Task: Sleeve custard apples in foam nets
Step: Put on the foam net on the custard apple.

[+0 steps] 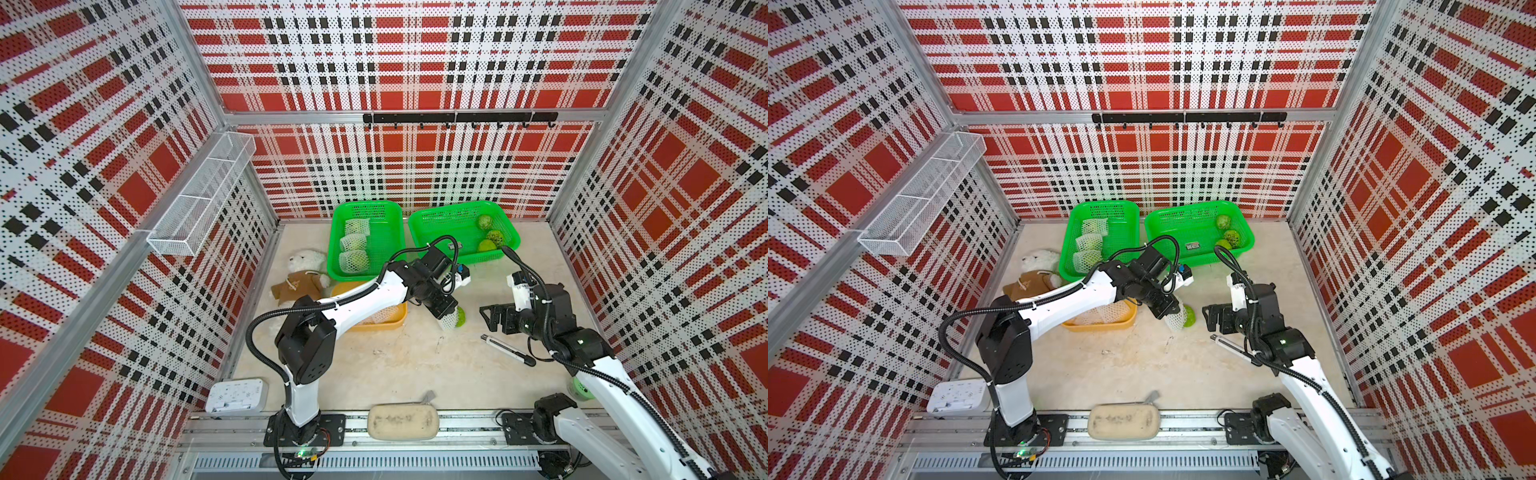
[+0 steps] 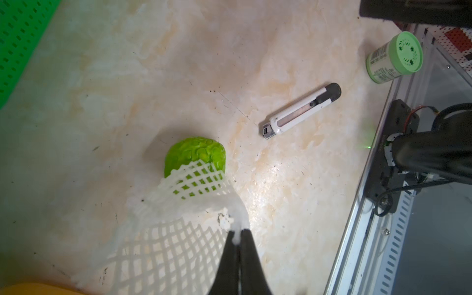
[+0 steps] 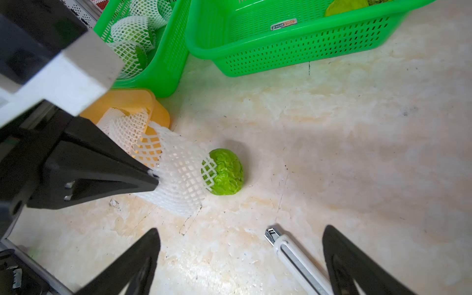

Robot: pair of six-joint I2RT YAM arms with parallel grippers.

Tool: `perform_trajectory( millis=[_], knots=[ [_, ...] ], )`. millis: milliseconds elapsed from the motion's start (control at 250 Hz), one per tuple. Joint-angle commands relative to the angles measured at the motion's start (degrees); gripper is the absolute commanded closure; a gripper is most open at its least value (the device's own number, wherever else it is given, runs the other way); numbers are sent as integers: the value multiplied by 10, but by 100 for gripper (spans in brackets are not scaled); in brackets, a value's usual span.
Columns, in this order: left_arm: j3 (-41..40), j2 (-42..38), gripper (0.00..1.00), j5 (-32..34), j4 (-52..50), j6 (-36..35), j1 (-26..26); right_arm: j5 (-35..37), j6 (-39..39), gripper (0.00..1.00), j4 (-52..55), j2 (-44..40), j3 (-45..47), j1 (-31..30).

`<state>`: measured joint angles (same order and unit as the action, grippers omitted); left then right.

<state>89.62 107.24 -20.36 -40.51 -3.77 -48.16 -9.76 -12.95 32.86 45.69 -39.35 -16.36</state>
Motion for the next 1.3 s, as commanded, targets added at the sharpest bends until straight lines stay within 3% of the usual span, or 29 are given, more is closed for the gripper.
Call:
perform_trajectory(
  millis=[0, 516, 893, 1085, 1297],
  knots=[
    [-3, -9, 100, 18, 33, -8, -6, 4, 13, 0, -36, -8, 9, 2],
    [-71, -20, 100, -25, 158, 19, -10, -40, 13, 0, -111, -11, 49, 2],
    [-87, -3, 100, 24, 259, 36, -44, -61, 11, 0, -156, -23, 79, 3],
    [-66, 26, 100, 28, 233, 29, -42, -66, 9, 0, -172, -23, 91, 2],
    [-58, 16, 100, 128, 161, 13, -21, -72, 12, 0, -181, -12, 93, 2]
  ],
)
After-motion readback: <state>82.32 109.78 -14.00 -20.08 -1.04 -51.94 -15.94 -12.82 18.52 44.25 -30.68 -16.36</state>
